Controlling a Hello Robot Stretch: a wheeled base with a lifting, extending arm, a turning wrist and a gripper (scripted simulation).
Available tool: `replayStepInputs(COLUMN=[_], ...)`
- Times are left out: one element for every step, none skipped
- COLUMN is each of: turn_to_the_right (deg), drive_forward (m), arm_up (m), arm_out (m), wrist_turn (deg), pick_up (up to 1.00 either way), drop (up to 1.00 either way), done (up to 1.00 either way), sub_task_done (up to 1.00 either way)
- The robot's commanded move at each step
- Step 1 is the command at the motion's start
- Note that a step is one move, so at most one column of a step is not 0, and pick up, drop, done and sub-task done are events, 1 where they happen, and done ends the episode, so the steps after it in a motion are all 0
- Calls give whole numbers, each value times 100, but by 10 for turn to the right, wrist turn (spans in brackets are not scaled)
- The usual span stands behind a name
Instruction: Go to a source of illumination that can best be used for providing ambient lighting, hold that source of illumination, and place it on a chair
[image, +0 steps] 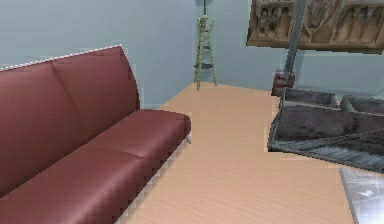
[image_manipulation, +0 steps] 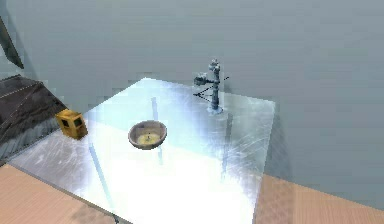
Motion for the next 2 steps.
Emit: replayStepInputs(turn_to_the_right=[0, 0], drive_forward=[0, 0], arm_up=[50, 38], arm_out=[0, 0], wrist_turn=[0, 0], pick_up=[0, 0], drop=[0, 0], done=[0, 0], sub_task_done=[0, 0])
